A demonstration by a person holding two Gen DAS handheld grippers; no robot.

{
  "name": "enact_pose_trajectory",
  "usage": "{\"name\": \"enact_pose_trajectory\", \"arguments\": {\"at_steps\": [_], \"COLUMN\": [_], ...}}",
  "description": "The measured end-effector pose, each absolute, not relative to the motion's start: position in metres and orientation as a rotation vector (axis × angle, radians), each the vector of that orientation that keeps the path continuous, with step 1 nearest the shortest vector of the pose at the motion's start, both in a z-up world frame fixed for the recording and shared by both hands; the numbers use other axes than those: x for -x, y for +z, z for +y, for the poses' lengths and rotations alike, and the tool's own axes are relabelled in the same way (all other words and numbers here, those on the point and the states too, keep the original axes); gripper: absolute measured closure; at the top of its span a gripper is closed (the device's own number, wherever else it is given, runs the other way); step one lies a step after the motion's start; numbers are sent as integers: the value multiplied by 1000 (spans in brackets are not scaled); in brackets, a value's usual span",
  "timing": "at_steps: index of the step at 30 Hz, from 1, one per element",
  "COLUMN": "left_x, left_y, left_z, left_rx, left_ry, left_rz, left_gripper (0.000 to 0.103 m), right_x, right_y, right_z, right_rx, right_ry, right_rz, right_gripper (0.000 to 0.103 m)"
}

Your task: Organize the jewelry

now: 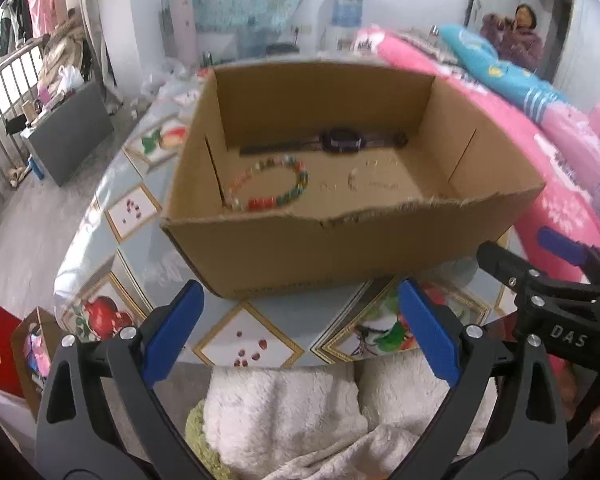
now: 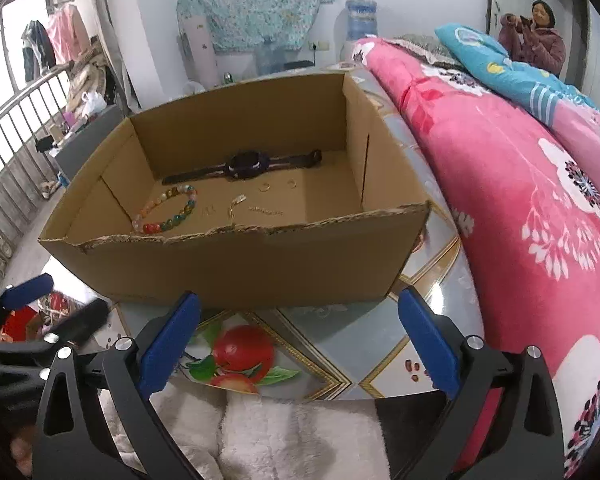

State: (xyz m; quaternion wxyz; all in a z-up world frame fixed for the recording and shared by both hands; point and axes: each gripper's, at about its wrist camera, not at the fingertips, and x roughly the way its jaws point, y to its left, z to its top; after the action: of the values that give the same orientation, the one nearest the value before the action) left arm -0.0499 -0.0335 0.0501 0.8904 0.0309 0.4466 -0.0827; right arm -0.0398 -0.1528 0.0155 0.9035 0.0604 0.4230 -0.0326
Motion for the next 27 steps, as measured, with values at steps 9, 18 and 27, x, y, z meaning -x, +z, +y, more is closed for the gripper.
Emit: {"name": "enact_pose_trajectory", "arguments": {"at_steps": [9,18,27], "left_x": [43,37,34], "left_y": [45,41,38], "left_z": [-32,-35,-40], "left_rx": [-55,-61,-73], "left_ry": [-109,-88,-74], "left_rz": [954,987,1003], "left_gripper": [9,9,9], "right_x": [36,39,36], "right_y": [9,10,7], "right_z": [-152,-147,-151], "right_rx": [-105,-90,-105], "right_ry": [-103,-89,-95], "right_rz": [928,933,952], "right_gripper": [7,7,7]}}
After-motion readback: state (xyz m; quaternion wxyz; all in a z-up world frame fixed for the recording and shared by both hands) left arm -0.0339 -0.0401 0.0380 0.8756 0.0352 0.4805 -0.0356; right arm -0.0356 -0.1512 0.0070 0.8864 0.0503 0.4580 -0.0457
